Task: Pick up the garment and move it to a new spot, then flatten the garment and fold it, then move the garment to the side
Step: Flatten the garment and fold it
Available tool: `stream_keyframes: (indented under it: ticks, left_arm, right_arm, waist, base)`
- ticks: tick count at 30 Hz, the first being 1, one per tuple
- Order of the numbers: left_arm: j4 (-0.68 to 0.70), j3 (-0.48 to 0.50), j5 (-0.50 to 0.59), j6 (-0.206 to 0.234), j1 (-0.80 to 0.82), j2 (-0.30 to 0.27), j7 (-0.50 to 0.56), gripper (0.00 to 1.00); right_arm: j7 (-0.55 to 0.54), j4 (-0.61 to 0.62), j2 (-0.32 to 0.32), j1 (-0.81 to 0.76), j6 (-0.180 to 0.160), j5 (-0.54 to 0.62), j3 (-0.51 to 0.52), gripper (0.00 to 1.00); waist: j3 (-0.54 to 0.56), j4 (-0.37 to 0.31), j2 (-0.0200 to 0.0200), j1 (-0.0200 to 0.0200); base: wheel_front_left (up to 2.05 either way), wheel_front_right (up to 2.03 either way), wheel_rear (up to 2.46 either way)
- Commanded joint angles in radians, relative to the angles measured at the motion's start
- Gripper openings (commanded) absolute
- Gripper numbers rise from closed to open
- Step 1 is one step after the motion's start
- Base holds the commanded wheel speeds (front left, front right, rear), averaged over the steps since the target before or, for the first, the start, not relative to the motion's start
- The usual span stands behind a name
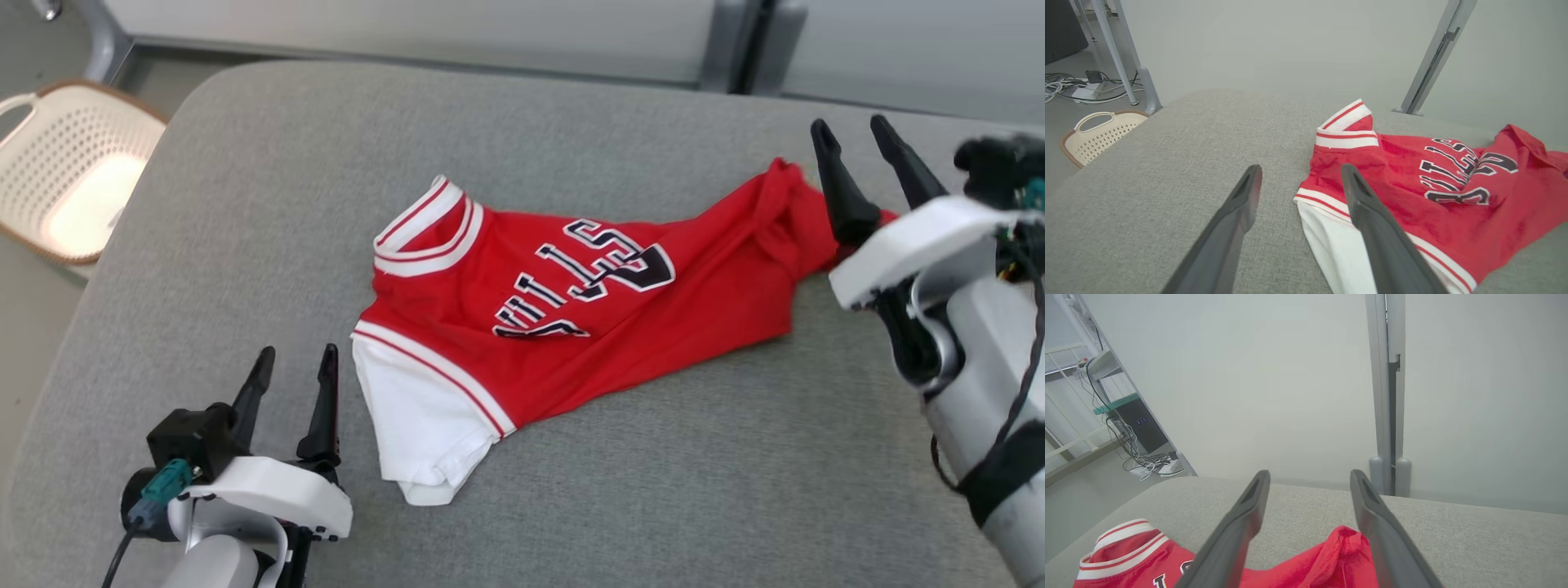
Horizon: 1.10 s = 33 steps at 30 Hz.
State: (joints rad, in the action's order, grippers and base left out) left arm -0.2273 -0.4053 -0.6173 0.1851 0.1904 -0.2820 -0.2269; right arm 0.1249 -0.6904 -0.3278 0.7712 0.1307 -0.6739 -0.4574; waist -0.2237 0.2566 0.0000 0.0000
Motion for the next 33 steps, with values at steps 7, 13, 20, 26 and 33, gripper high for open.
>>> stream_keyframes:
  ticks: [7,13,20,26,33]
  left_arm:
    - [0.041,0.033,-0.008,0.027,-0.067,-0.043,-0.005,1.00]
    - [0.087,0.036,-0.016,0.046,-0.107,-0.065,0.020,1.00]
    - [0.120,0.017,-0.006,0.055,-0.092,-0.062,0.043,1.00]
    - [0.114,0.003,-0.008,0.050,-0.071,-0.045,0.045,1.00]
    - [0.096,-0.005,-0.013,0.036,-0.044,-0.031,0.034,1.00]
  right_arm:
    - [0.112,0.053,0.021,-0.239,0.000,-0.027,0.031,1.00]
    - [0.077,0.088,0.057,-0.374,0.000,-0.047,0.048,1.00]
    - [-0.042,0.035,0.075,-0.284,0.000,-0.026,0.022,1.00]
    - [-0.138,-0.074,0.076,-0.142,0.000,-0.002,-0.008,1.00]
    - [-0.248,-0.237,0.068,-0.016,0.000,0.046,-0.032,1.00]
  waist:
    - [0.140,-0.123,0.0000,0.0000]
    - [0.153,-0.146,0.0000,0.0000]
    - [0.114,-0.108,0.0000,0.0000]
    - [0.054,-0.047,0.0000,0.0000]
    - [0.006,0.009,0.0000,0.0000]
  base:
    - [0.00,0.00,0.00]
    - [0.00,0.00,0.00]
    - [0.00,0.00,0.00]
    - [0.00,0.00,0.00]
    - [0.00,0.00,0.00]
